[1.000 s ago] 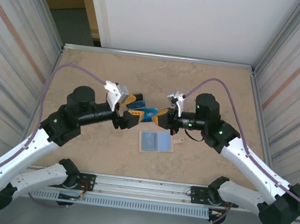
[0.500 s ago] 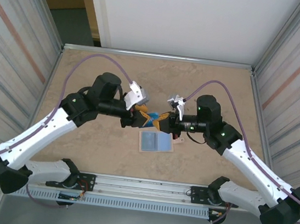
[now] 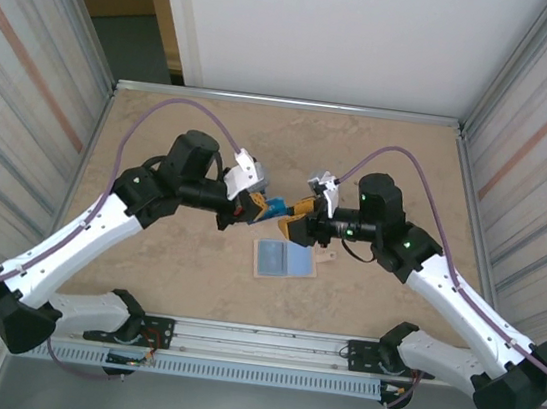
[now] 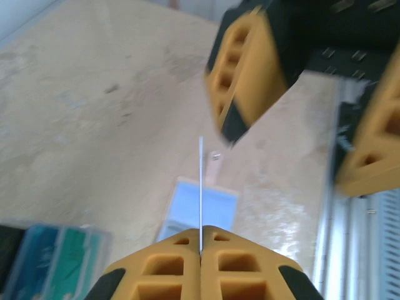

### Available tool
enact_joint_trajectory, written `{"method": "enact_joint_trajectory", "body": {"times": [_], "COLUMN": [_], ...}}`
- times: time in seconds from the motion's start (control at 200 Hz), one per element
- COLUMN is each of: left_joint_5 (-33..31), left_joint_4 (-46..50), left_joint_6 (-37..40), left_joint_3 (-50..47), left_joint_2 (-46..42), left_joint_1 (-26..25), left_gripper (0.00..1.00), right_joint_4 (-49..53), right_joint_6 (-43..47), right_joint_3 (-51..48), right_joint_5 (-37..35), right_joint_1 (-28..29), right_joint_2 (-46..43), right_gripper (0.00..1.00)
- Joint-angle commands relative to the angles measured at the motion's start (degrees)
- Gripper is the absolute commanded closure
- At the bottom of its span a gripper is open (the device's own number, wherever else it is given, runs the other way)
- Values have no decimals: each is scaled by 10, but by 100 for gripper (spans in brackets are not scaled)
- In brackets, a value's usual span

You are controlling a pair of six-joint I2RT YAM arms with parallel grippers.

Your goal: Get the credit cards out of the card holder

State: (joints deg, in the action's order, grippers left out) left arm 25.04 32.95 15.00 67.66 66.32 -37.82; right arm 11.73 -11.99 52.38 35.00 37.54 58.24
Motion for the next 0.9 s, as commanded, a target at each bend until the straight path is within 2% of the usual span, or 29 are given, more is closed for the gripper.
{"method": "enact_joint_trajectory", "body": {"times": [0.0, 0.246, 0.441, 0.566, 0.892], "left_joint_5": [-90, -133, -100, -70, -60], "left_joint_4": [-41, -116, -133, -156, -165], "left_joint_6": [53, 147, 172, 178, 198], "left_joint_3": [-22, -57, -45, -46, -36], "left_joint_2": [-1, 49, 111, 145, 240], "left_joint_1": [19, 43, 82, 101, 111], "left_gripper": [100, 100, 100, 100, 100], "right_joint_4": [1, 41, 54, 77, 83], "right_joint_6": [-10, -37, -57, -65, -90], "right_joint_3": [2, 17, 24, 34, 27], "right_joint_5": [-68, -165, -203, -262, -310], "right_joint_1": [-12, -27, -29, -30, -36], "right_joint_2": [-38, -44, -39, -32, -39], "right_gripper": [1, 1, 1, 1, 1]}}
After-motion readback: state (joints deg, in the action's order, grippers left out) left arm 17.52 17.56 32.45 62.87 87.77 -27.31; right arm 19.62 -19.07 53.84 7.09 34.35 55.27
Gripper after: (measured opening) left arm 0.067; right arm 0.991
